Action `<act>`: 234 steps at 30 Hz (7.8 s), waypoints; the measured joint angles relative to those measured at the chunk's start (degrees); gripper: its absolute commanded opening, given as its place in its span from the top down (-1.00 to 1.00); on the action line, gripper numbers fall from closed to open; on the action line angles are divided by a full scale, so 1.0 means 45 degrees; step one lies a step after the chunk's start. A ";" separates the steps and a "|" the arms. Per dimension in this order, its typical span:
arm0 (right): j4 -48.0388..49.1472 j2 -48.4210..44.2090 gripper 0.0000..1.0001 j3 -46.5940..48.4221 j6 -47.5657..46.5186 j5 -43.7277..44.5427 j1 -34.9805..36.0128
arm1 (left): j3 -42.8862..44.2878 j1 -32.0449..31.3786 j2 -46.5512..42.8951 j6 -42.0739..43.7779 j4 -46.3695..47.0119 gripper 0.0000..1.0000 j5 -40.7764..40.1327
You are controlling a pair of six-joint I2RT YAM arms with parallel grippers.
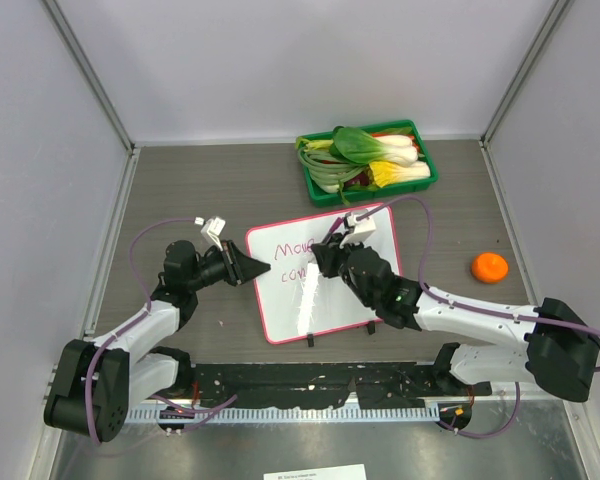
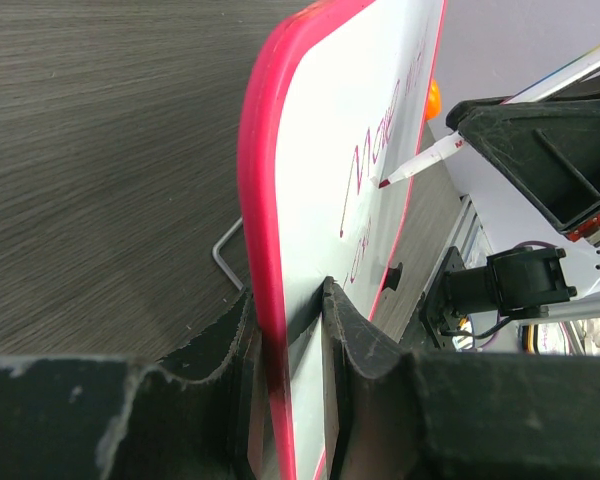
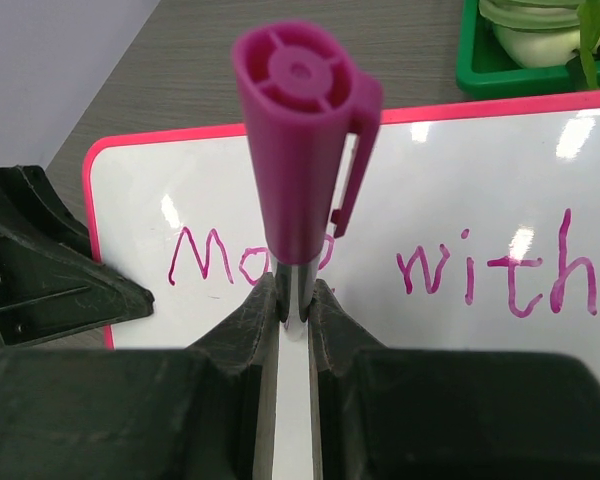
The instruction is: Write a sentence on the whiteboard
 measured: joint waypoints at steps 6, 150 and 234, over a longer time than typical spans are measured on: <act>0.0010 0.0049 0.99 -0.0073 0.0112 -0.0306 0.0000 | 0.0000 0.0000 0.0000 0.0000 -0.0005 1.00 -0.0010; -0.0092 -0.1098 0.99 -0.1447 0.1239 -0.2914 -0.1345 | 0.0000 0.0000 -0.0019 0.0000 -0.0063 1.00 -0.0039; -0.0675 -0.1360 0.99 -0.1214 0.0996 -0.3225 -0.1846 | 0.0000 0.0000 -0.0019 0.0000 -0.0078 1.00 -0.0034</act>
